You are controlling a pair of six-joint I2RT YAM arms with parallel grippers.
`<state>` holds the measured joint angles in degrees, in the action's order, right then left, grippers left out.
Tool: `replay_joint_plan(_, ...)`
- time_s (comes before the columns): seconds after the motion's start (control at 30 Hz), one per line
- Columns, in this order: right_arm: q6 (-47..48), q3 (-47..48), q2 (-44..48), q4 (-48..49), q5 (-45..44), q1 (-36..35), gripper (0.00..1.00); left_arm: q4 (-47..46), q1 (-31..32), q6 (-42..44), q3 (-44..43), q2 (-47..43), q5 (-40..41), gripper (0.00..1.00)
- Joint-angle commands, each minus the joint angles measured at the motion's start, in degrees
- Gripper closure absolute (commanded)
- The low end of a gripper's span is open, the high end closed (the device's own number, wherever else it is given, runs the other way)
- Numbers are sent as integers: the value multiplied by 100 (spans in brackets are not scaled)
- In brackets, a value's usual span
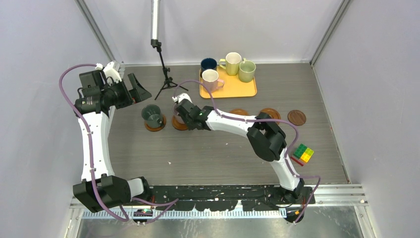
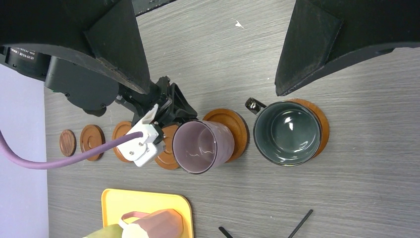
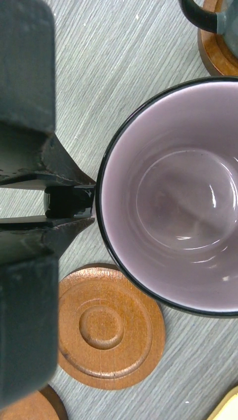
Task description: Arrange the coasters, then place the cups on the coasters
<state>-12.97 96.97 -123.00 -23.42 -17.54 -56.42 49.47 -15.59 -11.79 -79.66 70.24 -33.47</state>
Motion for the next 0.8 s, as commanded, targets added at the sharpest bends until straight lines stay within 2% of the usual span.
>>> replay_joint_plan(0.0,-276,366,131,706,-208,-55,100,-272,11,-42,44,-106,-5,0)
replay_joint_plan(0.2,-391,327,20,676,-168,-109,99,-313,6,-42,85,-102,-2,0)
replay_joint_plan(0.43,-514,352,-55,575,-248,-133,87,-305,6,-25,98,-106,27,0)
replay_joint_plan(0.57,-592,334,-79,484,-272,-161,71,-297,5,-16,95,-98,38,0)
replay_joint_plan(0.77,-717,253,6,335,-163,-238,59,-290,1,-16,91,-80,47,0)
